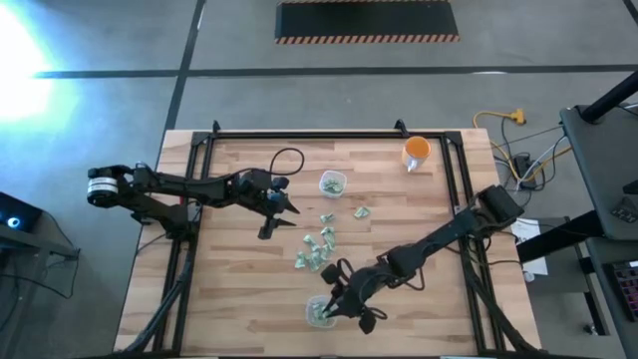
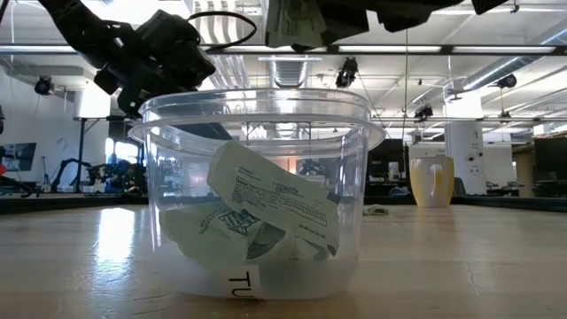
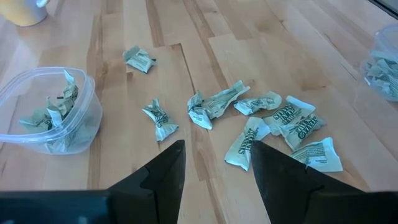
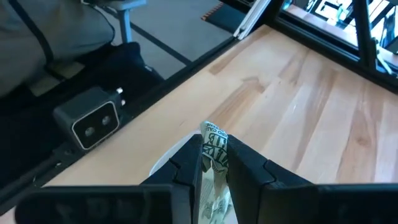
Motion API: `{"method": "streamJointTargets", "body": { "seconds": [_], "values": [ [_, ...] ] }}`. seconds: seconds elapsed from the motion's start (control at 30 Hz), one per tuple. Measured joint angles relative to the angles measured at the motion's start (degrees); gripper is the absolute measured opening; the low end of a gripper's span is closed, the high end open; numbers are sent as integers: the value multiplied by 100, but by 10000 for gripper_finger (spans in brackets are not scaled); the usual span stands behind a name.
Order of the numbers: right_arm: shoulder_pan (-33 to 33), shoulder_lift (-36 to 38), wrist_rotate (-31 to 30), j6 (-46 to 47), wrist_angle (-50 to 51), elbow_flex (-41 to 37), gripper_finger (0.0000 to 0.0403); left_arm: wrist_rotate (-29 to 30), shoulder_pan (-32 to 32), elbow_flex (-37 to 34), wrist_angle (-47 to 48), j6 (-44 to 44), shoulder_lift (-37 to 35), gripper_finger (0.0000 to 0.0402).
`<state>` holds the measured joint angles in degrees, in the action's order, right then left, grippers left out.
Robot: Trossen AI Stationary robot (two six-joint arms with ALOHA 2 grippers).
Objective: Pick and place items into bin
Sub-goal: Put the stevia packet into the bottom transparent bin
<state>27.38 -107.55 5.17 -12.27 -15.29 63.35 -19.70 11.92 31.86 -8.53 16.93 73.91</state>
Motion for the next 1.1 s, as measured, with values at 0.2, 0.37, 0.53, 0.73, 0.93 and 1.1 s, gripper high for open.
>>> {"method": "streamJointTargets", "body": {
  "seconds": [0.2,0.37,0.53,0.73,0.93,1.1],
  "values": [
    [-2,-32,-4,2,-15,5,54,0,0,-2,2,0,0,167],
    [-28,-252,-22,2,-69,37,54,0,0,-2,2,0,0,167],
    [-37,-407,-24,-15,98,282,54,0,-1,-2,3,0,0,167],
    [-39,-400,-24,99,250,354,54,0,-2,-2,8,0,0,167],
    [-57,-400,-33,142,285,359,54,0,-1,-2,9,0,0,167],
    [-53,-400,-33,167,295,359,54,0,-2,-2,6,0,0,167]
  ]
}}
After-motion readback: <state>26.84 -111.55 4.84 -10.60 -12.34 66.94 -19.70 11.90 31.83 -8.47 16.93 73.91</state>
